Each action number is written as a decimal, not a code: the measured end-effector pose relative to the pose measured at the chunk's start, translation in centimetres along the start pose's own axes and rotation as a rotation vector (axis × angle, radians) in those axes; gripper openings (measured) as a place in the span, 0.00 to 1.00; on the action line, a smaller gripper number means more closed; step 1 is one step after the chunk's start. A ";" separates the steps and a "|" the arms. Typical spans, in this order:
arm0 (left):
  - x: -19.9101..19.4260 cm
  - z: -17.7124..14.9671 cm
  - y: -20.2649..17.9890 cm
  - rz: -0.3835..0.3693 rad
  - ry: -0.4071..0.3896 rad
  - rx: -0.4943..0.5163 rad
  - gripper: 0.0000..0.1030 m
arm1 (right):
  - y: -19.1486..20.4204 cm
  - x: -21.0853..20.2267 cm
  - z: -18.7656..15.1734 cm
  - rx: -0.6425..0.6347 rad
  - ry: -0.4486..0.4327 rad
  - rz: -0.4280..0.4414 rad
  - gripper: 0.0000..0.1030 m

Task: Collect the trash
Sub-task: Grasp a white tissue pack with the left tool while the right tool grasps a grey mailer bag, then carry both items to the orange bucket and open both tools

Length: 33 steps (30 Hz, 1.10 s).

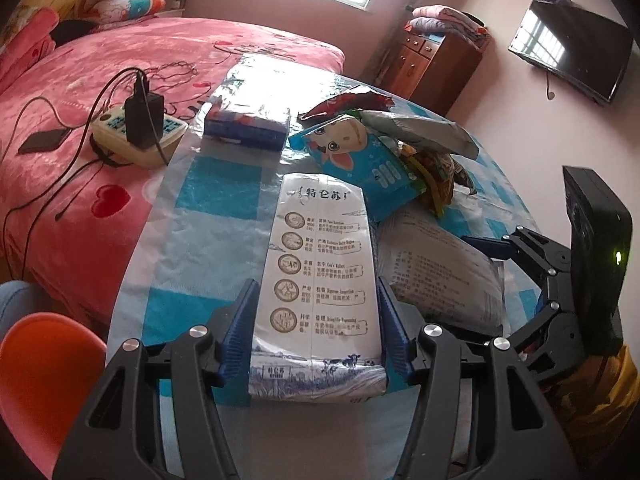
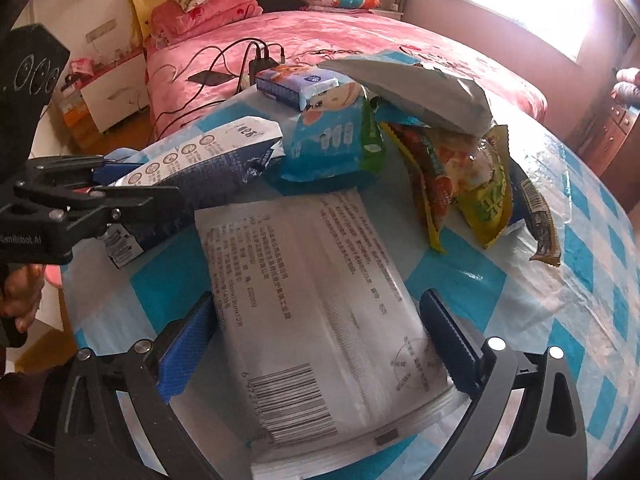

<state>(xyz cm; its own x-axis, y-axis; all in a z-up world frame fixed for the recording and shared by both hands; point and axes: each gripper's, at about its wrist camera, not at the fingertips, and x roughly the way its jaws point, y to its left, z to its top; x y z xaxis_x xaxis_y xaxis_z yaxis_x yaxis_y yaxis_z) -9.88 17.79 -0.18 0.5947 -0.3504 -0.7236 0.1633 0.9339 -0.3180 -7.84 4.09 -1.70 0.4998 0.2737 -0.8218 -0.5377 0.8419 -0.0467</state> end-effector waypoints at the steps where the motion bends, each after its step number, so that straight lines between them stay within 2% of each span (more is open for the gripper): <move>1: 0.0 0.0 -0.1 0.001 -0.001 0.003 0.57 | 0.0 0.2 0.2 0.003 -0.001 -0.005 0.96; 7: 0.0 0.0 0.2 -0.016 -0.016 -0.006 0.57 | 0.0 0.1 0.5 0.030 -0.005 -0.022 0.95; 10: -0.1 -0.1 0.4 -0.025 -0.025 -0.019 0.56 | 0.1 -0.1 0.4 0.042 -0.013 -0.031 0.91; 12: -0.1 -0.1 0.5 -0.028 -0.030 -0.026 0.56 | 0.2 -0.4 0.3 0.050 -0.018 -0.036 0.84; 18: -0.4 -0.1 0.8 -0.044 -0.047 -0.041 0.53 | 0.5 -0.9 -0.1 0.082 -0.022 -0.031 0.78; 28: -1.2 -0.6 1.9 -0.068 -0.057 -0.090 0.53 | 1.3 -2.2 -0.6 0.144 -0.032 -0.032 0.77; 33: -2.6 -1.1 2.7 -0.061 -0.086 -0.115 0.53 | 1.5 -3.4 -0.5 0.210 -0.064 0.025 0.77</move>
<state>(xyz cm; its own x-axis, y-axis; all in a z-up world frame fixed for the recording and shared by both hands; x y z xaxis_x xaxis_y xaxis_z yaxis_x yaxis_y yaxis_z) -11.83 21.15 0.14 0.6523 -0.3941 -0.6474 0.1128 0.8951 -0.4313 -10.68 4.22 0.74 0.5336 0.3194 -0.7831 -0.4005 0.9110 0.0987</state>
